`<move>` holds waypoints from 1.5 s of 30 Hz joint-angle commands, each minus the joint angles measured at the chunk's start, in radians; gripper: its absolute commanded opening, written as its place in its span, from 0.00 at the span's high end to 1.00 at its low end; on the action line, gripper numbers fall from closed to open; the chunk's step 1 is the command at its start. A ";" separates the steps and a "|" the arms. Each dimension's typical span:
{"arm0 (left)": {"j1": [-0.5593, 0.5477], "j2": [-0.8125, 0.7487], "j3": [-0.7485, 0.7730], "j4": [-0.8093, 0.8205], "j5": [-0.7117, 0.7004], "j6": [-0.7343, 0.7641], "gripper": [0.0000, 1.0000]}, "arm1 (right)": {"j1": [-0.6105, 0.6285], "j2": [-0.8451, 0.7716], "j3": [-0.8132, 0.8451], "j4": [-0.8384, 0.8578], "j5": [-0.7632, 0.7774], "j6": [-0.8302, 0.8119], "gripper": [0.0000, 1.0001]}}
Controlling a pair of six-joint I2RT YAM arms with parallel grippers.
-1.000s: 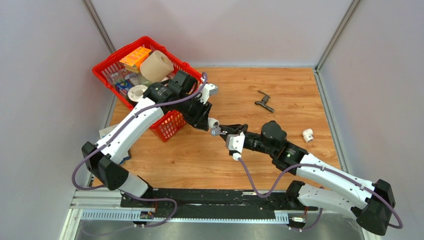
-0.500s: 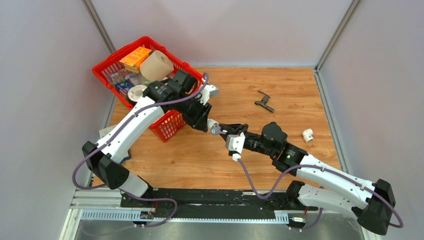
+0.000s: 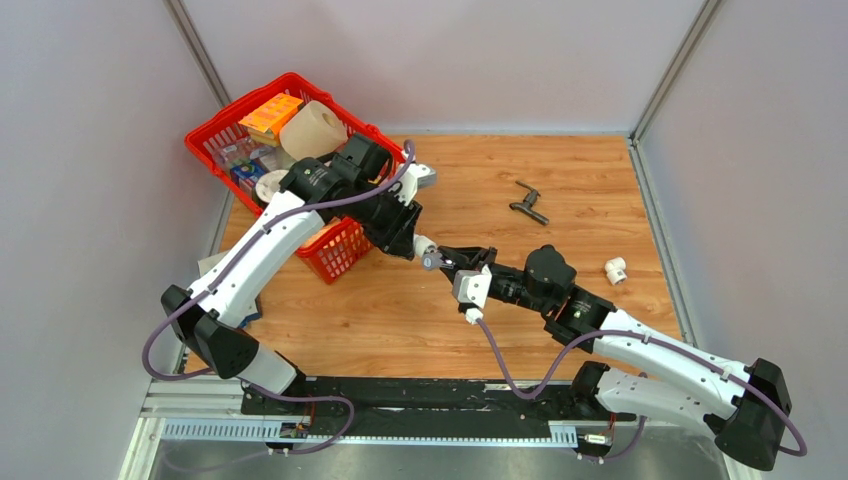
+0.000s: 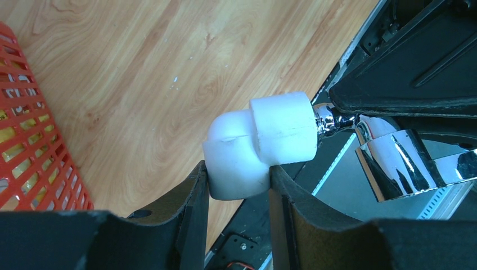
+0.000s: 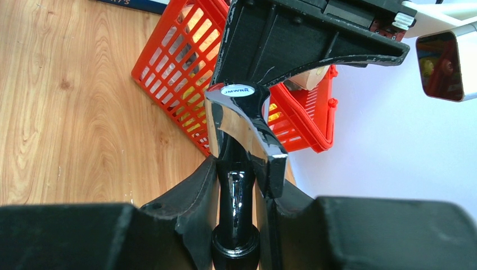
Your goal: Install the water faucets
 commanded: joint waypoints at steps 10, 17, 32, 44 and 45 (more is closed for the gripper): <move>-0.007 -0.041 0.001 0.031 0.137 -0.006 1.00 | -0.002 0.002 -0.015 0.081 0.067 -0.001 1.00; 0.007 -0.035 0.011 0.028 0.159 -0.012 1.00 | -0.002 0.002 -0.018 0.064 0.113 -0.035 1.00; 0.053 -0.101 -0.088 0.172 0.254 -0.119 1.00 | -0.003 0.003 -0.026 0.129 0.084 0.128 1.00; 0.054 -0.173 -0.183 0.390 0.252 -0.233 1.00 | -0.005 0.016 -0.014 0.162 0.106 0.336 1.00; 0.054 -0.187 -0.194 0.411 0.252 -0.248 1.00 | -0.003 0.017 -0.015 0.176 0.107 0.359 1.00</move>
